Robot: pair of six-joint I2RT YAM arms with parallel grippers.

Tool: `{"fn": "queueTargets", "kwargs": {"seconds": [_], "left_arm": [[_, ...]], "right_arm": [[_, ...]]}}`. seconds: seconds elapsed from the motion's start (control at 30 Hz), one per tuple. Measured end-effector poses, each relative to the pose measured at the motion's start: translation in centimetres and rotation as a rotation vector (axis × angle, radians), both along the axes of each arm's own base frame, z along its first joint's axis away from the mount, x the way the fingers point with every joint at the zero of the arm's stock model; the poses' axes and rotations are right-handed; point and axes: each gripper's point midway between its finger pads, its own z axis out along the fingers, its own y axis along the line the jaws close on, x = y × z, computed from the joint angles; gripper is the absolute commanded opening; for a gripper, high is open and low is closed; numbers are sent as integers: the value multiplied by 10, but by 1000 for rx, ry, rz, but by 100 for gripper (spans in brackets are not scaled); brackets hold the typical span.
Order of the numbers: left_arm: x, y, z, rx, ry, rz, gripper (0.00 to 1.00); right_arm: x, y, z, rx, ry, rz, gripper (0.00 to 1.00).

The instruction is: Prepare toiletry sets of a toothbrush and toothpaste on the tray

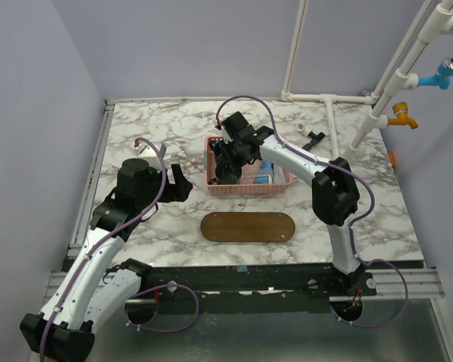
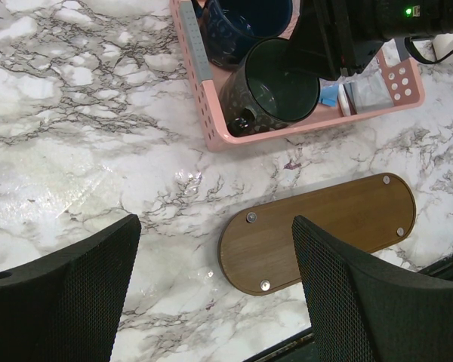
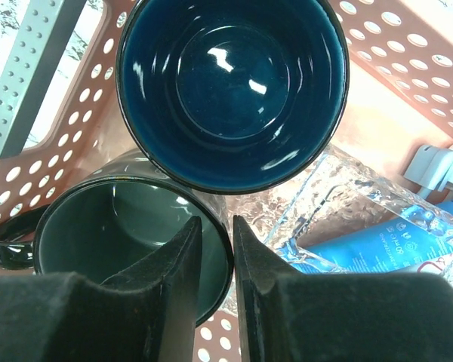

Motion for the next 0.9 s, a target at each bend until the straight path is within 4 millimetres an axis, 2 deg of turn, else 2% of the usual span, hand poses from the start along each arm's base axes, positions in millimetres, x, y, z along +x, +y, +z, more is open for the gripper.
{"fn": "queueTargets", "kwargs": {"seconds": [0.23, 0.37, 0.9], "left_arm": [[0, 0, -1, 2, 5, 0, 81], [1, 0, -2, 2, 7, 0, 81], [1, 0, -2, 2, 6, 0, 81]], "right_arm": [[2, 0, -6, -8, 5, -2, 14], [5, 0, -7, -15, 6, 4, 1], [6, 2, -2, -9, 3, 0, 0]]}}
